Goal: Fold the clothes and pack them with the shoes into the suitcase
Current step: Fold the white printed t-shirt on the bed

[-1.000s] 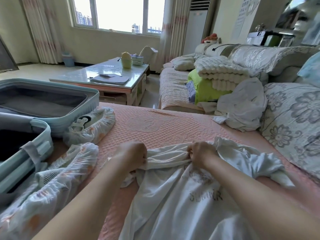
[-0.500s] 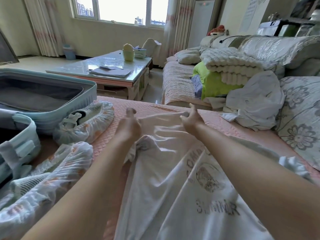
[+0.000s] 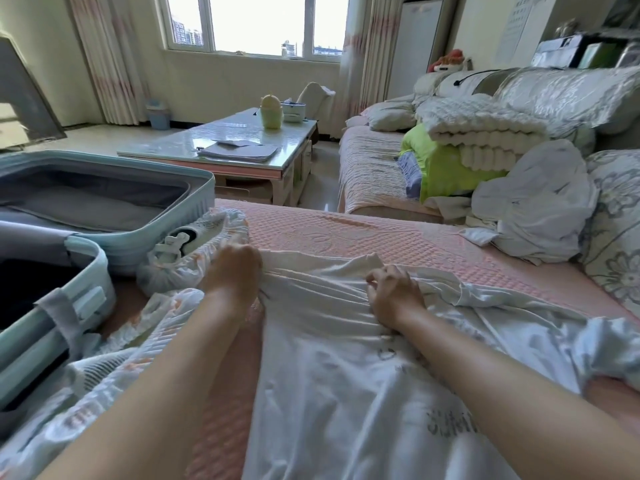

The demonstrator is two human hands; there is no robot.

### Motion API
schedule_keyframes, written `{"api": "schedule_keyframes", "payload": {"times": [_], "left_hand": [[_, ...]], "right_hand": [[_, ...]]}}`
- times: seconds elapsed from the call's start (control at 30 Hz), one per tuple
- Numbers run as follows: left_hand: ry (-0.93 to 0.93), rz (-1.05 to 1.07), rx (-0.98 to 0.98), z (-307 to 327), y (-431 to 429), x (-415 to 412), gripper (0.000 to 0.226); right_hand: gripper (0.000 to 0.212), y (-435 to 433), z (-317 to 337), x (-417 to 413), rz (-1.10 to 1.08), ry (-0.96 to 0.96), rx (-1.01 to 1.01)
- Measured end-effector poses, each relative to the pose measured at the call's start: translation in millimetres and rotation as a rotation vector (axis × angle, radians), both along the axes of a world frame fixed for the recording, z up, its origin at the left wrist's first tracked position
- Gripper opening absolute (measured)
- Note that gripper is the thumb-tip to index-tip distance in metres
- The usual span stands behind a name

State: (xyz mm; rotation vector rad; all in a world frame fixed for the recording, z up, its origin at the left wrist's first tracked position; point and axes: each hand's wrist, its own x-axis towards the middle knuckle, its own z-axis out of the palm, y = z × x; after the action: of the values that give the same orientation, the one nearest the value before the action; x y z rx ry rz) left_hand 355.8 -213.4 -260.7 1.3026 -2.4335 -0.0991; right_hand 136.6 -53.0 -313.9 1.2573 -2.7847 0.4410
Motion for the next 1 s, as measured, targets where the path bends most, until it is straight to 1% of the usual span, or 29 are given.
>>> {"api": "schedule_keyframes", "payload": {"times": [0.07,0.1,0.13,0.17,0.2,0.27,0.33,0.4,0.5,0.6,0.63,0.7,0.77,0.83,0.9,0.93,1.0], "left_hand": [[-0.178,0.103,0.009,7,0,-8,0.034],[-0.252,0.095,0.001,6,3,-13,0.035],[-0.286,0.049,-0.014,6,7,-19,0.036],[-0.283,-0.015,-0.02,4,10,-28,0.038],[-0.241,-0.076,-0.006,2,12,-35,0.039],[-0.149,-0.173,0.078,-3,13,-47,0.04],[-0.169,-0.228,0.112,-10,14,-54,0.035],[-0.17,-0.233,0.108,-20,12,-57,0.027],[-0.142,-0.203,0.151,-24,3,-62,0.027],[-0.139,-0.179,0.136,-24,-4,-71,0.028],[-0.14,-0.166,0.121,-25,-5,-75,0.026],[-0.139,-0.133,0.12,-26,-6,-81,0.02],[-0.141,-0.102,0.128,-26,-7,-86,0.021],[-0.088,-0.08,0.094,-22,-8,-90,0.025],[0.066,-0.055,0.051,-17,-12,-92,0.025],[0.153,-0.045,0.05,-14,-14,-93,0.024],[0.28,-0.023,0.1,-11,-16,-96,0.025]], "right_hand": [[0.032,2,3,-2,0.02,-0.016,-0.02],[0.035,1,4,-3,0.017,-0.018,-0.026],[0.039,0,6,-5,0.006,-0.012,-0.034],[0.041,-2,7,-7,-0.016,0.001,-0.039],[0.042,-4,9,-10,-0.047,0.018,-0.035],[0.043,-9,12,-15,-0.123,0.062,0.019],[0.044,-14,13,-21,-0.176,0.105,0.094],[0.041,-20,15,-28,-0.204,0.11,0.109],[0.034,-27,17,-37,-0.236,-0.003,0.082],[0.045,-33,15,-43,-0.255,-0.125,0.033],[0.044,-34,13,-45,-0.248,-0.142,0.026],[0.027,-37,11,-50,-0.219,-0.186,-0.008],[0.021,-39,11,-51,-0.212,-0.221,-0.092],[0.023,-41,16,-50,-0.248,-0.151,-0.209],[0.025,-44,24,-52,-0.31,-0.079,-0.318],[0.025,-47,27,-55,-0.335,-0.084,-0.381],[0.024,-54,33,-61,-0.348,-0.169,-0.479]]}}
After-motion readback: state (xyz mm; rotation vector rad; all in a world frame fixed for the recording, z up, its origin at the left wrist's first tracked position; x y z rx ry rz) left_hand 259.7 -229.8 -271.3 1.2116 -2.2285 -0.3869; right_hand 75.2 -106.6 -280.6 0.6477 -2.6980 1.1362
